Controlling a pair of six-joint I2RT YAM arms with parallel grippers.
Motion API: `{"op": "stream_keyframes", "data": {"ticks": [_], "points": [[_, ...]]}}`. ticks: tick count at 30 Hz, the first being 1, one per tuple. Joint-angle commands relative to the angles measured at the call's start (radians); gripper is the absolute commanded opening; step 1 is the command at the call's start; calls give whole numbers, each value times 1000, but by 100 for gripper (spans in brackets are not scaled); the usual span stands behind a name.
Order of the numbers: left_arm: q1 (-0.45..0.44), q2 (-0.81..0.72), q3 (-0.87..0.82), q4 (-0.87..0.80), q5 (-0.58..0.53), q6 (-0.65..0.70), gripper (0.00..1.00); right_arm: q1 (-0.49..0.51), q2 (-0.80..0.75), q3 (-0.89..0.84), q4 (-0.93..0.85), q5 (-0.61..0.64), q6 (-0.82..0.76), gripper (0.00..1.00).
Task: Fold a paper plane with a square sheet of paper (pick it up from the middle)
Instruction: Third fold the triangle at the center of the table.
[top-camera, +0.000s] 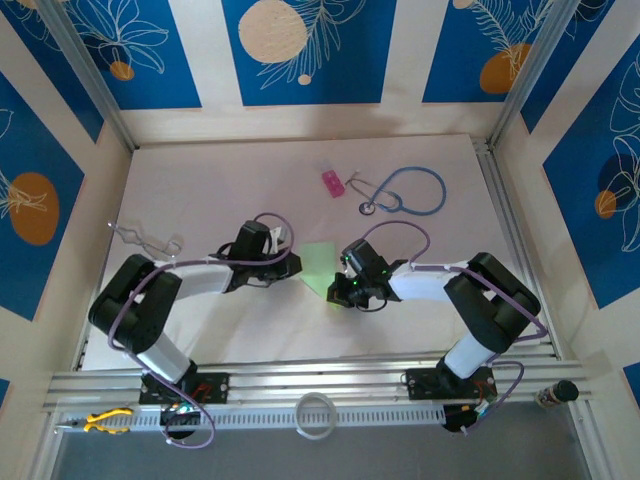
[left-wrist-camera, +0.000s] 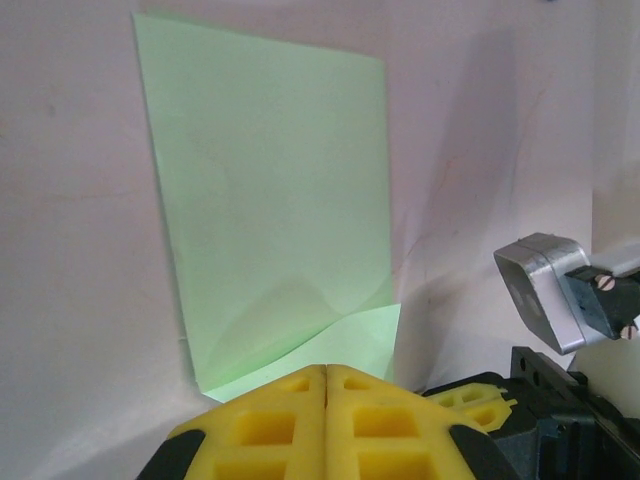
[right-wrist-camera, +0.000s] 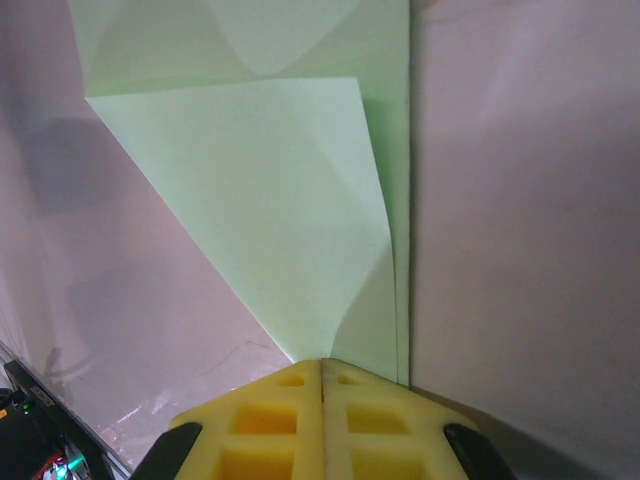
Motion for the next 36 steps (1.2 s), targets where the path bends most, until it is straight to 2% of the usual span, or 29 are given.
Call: {"op": "stream_keyframes", "data": {"ticks": [1, 4, 9, 18, 28, 32, 36], "points": [[-21, 43, 27, 32, 57, -16, 6, 9, 28, -21, -129, 52, -12, 1], [-28, 78, 41, 35, 72, -11, 6, 10, 30, -19, -128, 51, -9, 1], [-27, 74, 29, 10, 20, 21, 5, 11, 27, -13, -144, 55, -16, 1], [-28, 132, 34, -11, 45, 38, 4, 12, 12, -8, -145, 55, -23, 1], [-26, 177, 39, -120, -8, 28, 1, 32, -71, 49, -186, 79, -76, 5], [-26, 169, 26, -134, -10, 15, 1, 37, -86, 70, -121, 38, -95, 7], [-26, 164, 14, -119, -7, 5, 0, 34, -33, 108, -66, -9, -106, 8]]}}
